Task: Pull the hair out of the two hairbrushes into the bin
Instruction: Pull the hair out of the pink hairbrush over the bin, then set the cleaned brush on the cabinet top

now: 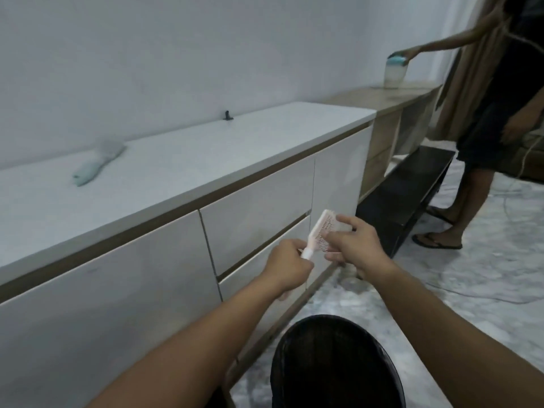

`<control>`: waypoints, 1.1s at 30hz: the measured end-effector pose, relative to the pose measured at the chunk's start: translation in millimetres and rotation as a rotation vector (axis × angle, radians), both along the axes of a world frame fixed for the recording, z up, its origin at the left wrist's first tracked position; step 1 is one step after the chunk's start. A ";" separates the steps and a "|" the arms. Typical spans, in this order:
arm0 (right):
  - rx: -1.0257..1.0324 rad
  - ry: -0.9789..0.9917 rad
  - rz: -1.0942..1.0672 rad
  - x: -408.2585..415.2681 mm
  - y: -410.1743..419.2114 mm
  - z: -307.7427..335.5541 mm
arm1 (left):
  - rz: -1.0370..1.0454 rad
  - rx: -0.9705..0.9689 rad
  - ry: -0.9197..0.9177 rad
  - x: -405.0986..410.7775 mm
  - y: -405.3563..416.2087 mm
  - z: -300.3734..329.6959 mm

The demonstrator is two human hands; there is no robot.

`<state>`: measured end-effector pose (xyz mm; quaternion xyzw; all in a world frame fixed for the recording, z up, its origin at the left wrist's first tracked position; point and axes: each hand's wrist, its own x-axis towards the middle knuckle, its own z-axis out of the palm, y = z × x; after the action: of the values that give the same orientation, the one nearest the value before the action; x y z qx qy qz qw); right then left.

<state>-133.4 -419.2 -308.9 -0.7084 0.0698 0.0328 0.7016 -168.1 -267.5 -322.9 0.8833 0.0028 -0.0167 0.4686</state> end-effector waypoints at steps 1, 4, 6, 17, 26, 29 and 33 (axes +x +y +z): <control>-0.007 -0.023 0.002 4.2 5.0 12.8 | 0.015 -0.021 -0.023 1.1 3.5 10.0; -0.053 -0.114 0.039 14.3 19.8 51.0 | 0.055 -0.047 -0.108 4.0 16.5 42.0; -0.078 -0.181 0.061 20.3 31.0 74.4 | 0.072 -0.034 -0.157 6.0 27.6 64.0; -0.151 -0.380 0.103 68.5 124.5 166.6 | 0.323 0.089 -0.357 27.2 111.9 149.5; -0.228 -0.386 0.280 113.5 212.6 191.3 | 0.501 0.038 -0.358 51.5 195.1 169.5; -0.261 -0.418 0.327 129.7 238.6 188.2 | 0.539 0.002 -0.341 61.2 219.0 169.2; -0.316 -0.449 0.362 147.1 270.5 174.8 | 0.606 0.028 -0.315 73.5 244.4 158.6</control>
<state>13.8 -148.7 -134.0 -0.7990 -0.2092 -0.0113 0.5637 -94.6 -23.1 -164.3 0.8403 0.1929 0.2599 0.4349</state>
